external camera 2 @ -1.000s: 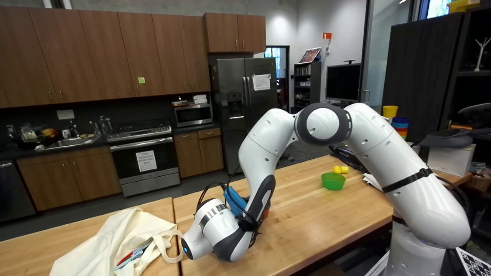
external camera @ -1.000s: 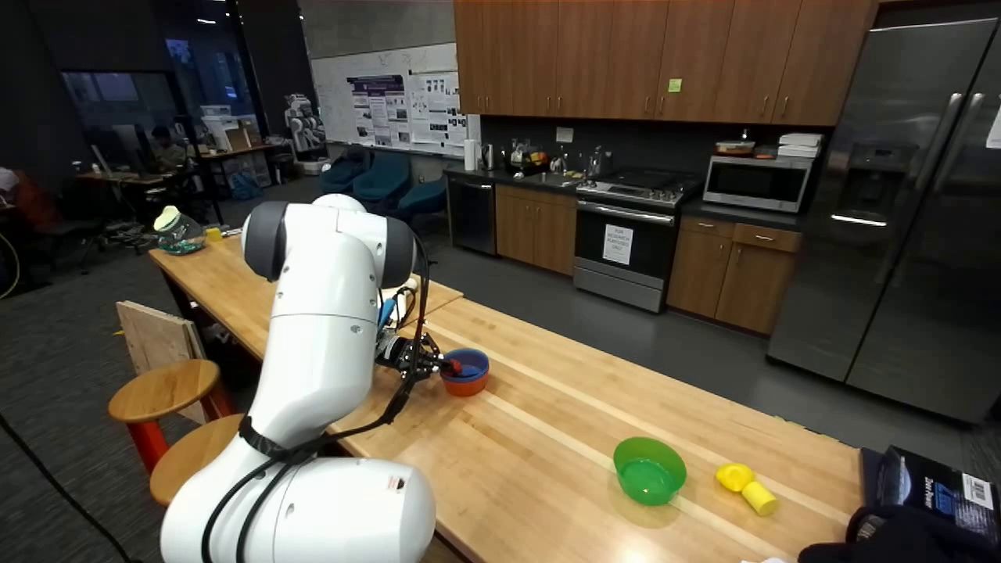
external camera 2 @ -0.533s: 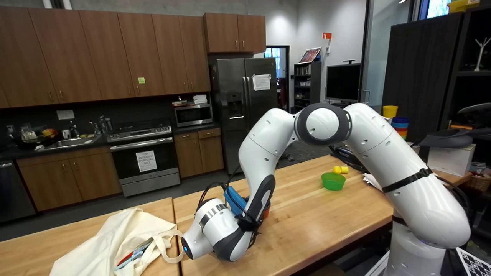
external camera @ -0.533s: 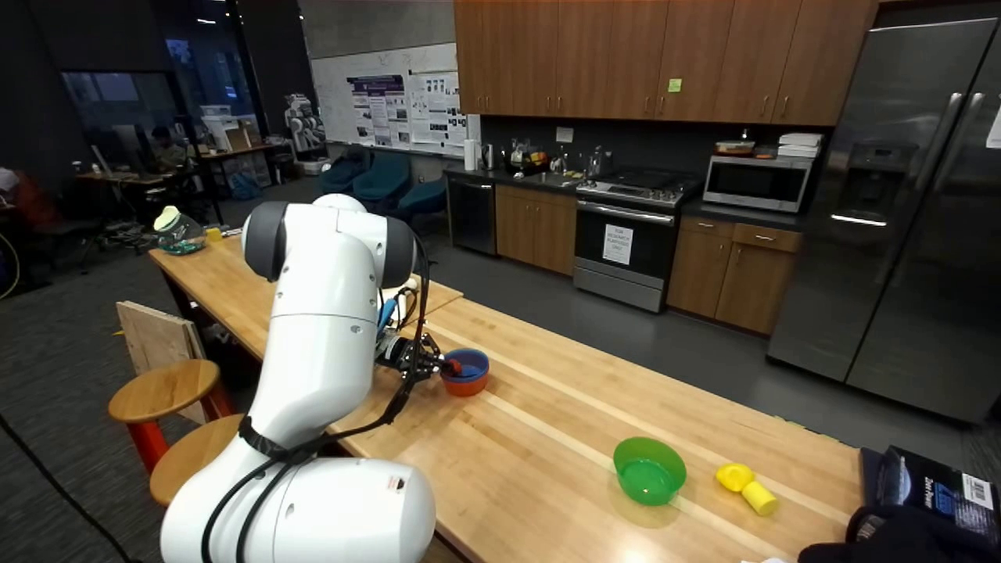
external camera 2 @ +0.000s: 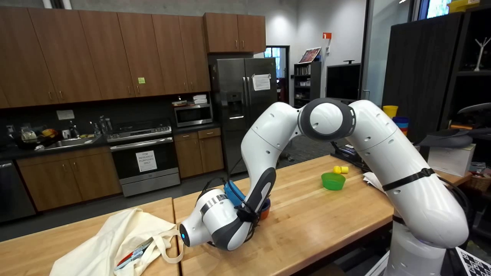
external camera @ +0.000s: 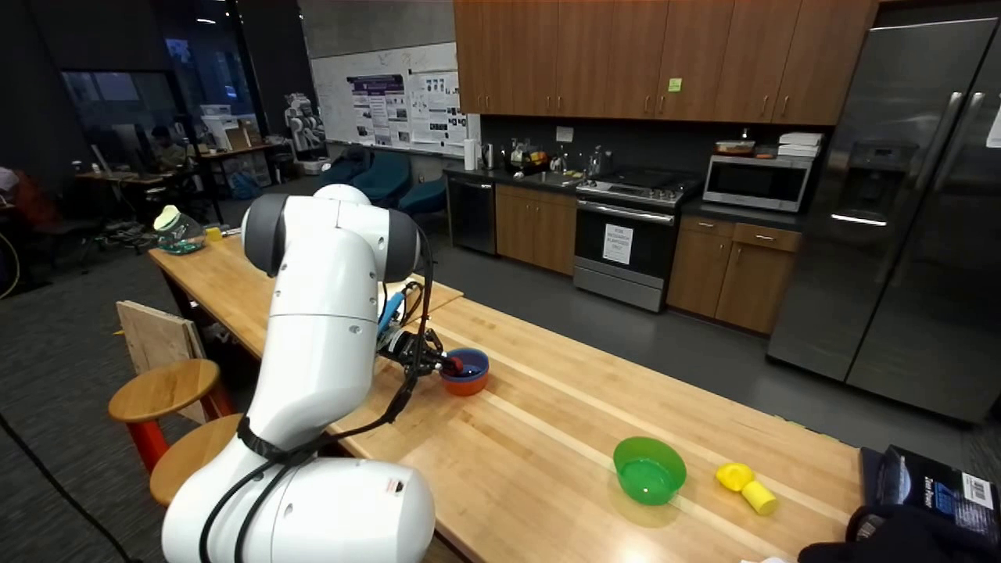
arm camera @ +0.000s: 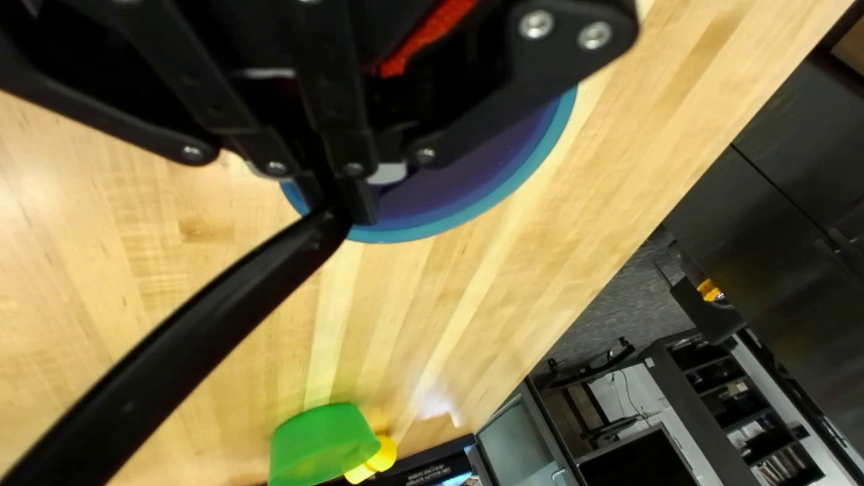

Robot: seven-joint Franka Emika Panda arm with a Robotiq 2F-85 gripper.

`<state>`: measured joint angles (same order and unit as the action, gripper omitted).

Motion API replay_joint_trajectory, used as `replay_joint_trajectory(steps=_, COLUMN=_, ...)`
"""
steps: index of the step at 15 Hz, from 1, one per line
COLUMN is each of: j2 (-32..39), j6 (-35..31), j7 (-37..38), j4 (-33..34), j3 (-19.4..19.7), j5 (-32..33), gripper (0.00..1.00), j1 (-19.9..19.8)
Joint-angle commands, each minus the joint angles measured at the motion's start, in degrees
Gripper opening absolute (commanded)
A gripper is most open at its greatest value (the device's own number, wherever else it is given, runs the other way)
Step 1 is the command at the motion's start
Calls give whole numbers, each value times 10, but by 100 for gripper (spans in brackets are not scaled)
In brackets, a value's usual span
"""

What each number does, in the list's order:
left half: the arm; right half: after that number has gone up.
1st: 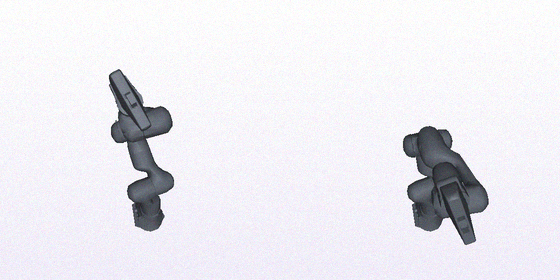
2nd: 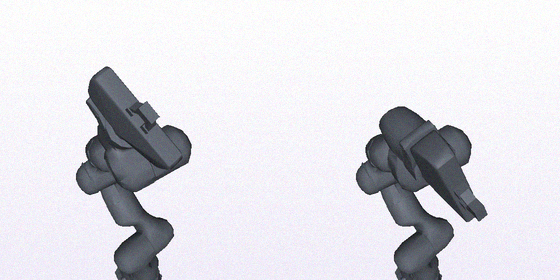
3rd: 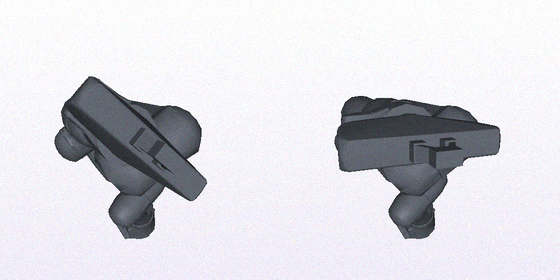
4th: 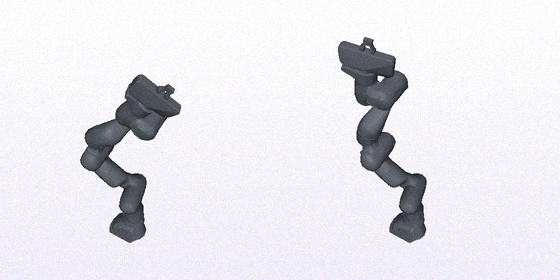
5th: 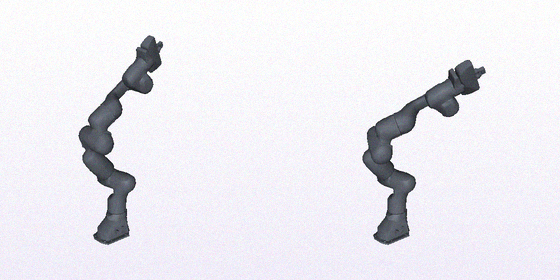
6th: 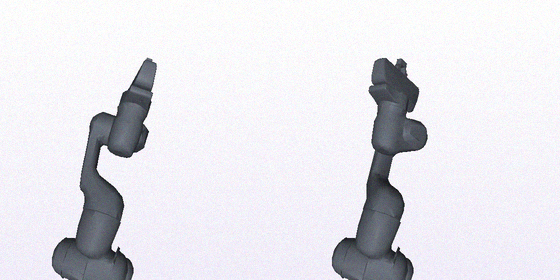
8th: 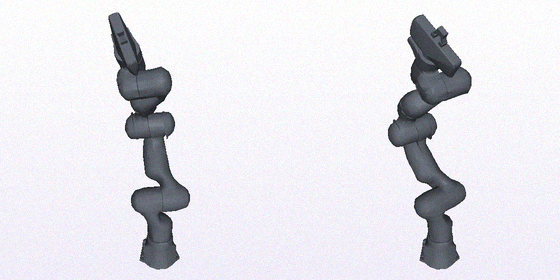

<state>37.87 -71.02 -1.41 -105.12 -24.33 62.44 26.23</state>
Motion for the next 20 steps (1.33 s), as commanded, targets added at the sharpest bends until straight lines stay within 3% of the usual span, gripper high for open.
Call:
replay_joint_trajectory(steps=1, j2=-25, j6=-51, j7=-18, j4=-20, j3=-1, j5=-23, gripper=2, j1=-13)
replay_joint_trajectory(steps=6, j2=3, j6=40, j7=3, j4=-10, j3=31, j5=31, gripper=2, j1=39)
replay_joint_trajectory(steps=13, j2=32, j6=87, j7=5, j4=-17, j3=32, j5=86, gripper=2, j1=62)
replay_joint_trajectory(steps=17, j2=10, j6=7, j7=-22, j4=-40, j3=10, j5=88, gripper=2, j1=29)
replay_joint_trajectory(steps=20, j2=9, j6=-10, j7=-19, j4=-36, j3=9, j5=79, gripper=2, j1=23)
